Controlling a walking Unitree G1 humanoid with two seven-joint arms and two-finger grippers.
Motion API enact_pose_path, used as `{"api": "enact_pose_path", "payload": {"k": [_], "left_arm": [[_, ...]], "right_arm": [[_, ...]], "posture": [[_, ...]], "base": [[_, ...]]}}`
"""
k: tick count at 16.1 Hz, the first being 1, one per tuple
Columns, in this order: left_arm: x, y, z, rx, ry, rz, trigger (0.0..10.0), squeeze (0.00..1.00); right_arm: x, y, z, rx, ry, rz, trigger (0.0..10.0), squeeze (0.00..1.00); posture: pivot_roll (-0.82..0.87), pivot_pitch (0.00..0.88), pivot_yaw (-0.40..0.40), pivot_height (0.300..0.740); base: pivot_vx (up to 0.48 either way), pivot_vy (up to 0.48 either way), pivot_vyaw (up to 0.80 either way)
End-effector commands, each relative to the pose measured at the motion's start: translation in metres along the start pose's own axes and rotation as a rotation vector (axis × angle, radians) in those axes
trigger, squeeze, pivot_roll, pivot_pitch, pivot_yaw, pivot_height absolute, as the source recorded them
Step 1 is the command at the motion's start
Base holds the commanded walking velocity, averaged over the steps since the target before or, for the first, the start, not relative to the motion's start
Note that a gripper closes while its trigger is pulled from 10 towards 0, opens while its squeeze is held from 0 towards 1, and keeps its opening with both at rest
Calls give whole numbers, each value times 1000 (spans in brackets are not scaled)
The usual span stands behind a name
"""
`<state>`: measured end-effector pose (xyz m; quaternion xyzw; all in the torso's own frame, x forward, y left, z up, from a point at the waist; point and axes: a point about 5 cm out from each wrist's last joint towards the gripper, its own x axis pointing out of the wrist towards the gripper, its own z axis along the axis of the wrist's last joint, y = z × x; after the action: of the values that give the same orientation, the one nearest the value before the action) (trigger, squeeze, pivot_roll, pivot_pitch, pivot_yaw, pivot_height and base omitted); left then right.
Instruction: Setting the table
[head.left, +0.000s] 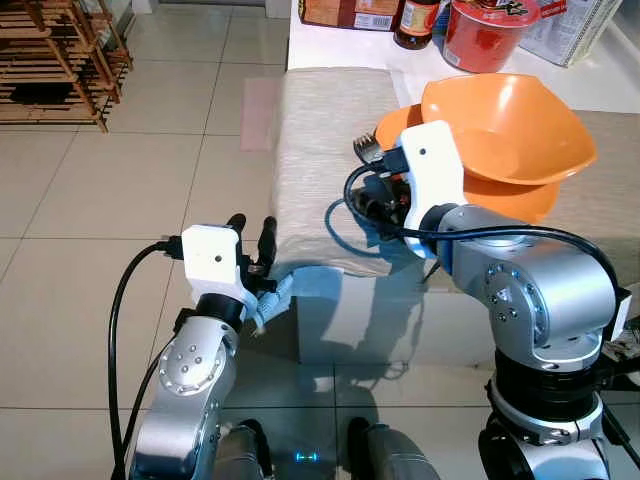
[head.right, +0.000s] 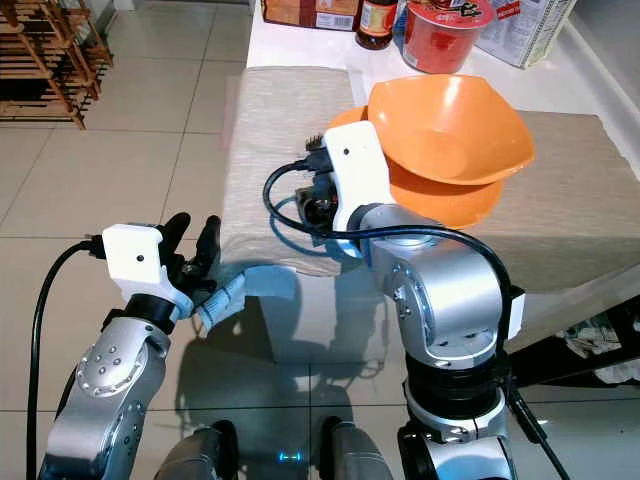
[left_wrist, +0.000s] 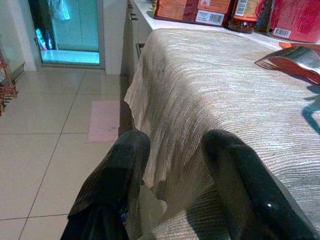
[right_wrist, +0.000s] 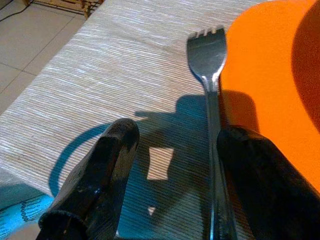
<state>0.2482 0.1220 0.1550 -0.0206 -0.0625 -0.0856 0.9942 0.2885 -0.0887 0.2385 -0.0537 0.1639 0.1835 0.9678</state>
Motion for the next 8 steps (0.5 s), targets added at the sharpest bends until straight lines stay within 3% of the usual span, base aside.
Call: {"api": "enact_pose_path", "payload": {"k": [1,8], "left_arm": [[-3,-2,-2,-2,16,-9,10000,0],[-4,-2,-2,-5,17,-1,10000,0]], "right_arm": [[1,-5,-2,9,8,-35,10000,0],[4,-19,-3,42,17,-117,10000,0]], "posture": [[-126,230,-23,740],[-118,236,-24,740]], "base": [[0,0,0],[0,0,0]]}}
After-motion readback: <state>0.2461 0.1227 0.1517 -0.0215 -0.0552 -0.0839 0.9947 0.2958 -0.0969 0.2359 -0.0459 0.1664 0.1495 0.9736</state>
